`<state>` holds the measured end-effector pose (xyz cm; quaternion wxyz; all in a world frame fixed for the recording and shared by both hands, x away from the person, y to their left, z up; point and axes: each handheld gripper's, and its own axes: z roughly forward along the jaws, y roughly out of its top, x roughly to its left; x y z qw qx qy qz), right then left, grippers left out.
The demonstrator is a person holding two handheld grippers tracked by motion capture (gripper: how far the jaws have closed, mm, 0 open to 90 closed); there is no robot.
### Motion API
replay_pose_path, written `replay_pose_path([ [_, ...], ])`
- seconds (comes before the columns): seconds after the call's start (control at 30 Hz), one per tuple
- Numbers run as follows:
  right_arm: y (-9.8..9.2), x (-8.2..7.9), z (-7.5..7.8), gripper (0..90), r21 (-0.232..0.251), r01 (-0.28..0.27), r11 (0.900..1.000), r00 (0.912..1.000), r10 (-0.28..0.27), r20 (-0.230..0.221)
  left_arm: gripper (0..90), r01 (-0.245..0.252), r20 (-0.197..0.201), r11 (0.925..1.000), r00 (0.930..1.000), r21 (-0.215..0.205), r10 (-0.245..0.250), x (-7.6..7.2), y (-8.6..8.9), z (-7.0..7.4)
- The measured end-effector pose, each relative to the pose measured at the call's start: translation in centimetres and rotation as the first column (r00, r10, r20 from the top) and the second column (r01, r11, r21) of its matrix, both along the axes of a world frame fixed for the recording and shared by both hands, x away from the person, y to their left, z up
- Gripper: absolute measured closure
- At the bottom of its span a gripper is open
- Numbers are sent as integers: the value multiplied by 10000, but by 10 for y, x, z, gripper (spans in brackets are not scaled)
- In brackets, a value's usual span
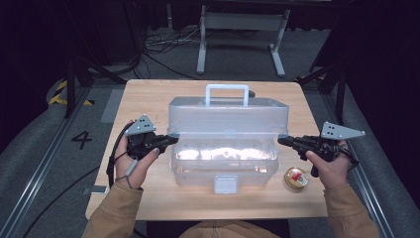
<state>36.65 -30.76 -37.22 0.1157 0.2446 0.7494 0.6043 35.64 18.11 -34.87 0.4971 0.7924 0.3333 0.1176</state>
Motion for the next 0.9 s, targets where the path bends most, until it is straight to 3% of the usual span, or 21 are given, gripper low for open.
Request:
replay_pose_path([
  [0.2,-2,-6,4,887,-463,-37,9989,9999,42,119,892,-8,10,10000,10000,10,8,2,0,2],
  [0.37,-8,-9,7,789,-1012,60,9949,9998,-40,197,892,46,2,10000,10000,-65,-46,5,1,4],
  [0.47,-7,-11,7,699,-1343,208,9907,9987,-143,492,892,61,27,10000,10000,-64,-61,6,1,5],
  [0.6,-5,-12,8,666,-1730,304,9844,9987,-228,455,892,90,31,9998,10000,-155,-90,8,2,6],
  [0.77,-5,-14,11,645,-1366,542,9891,9985,-524,168,891,109,18,9998,9999,-142,-109,8,2,7],
  [0.87,-8,-15,12,633,-1414,869,9861,9960,-888,-71,891,118,54,9998,9999,-127,-118,9,2,8],
  [0.9,-10,-15,13,593,-1421,1125,9834,9936,-1130,45,889,131,44,9998,9999,-127,-130,10,2,8],
])
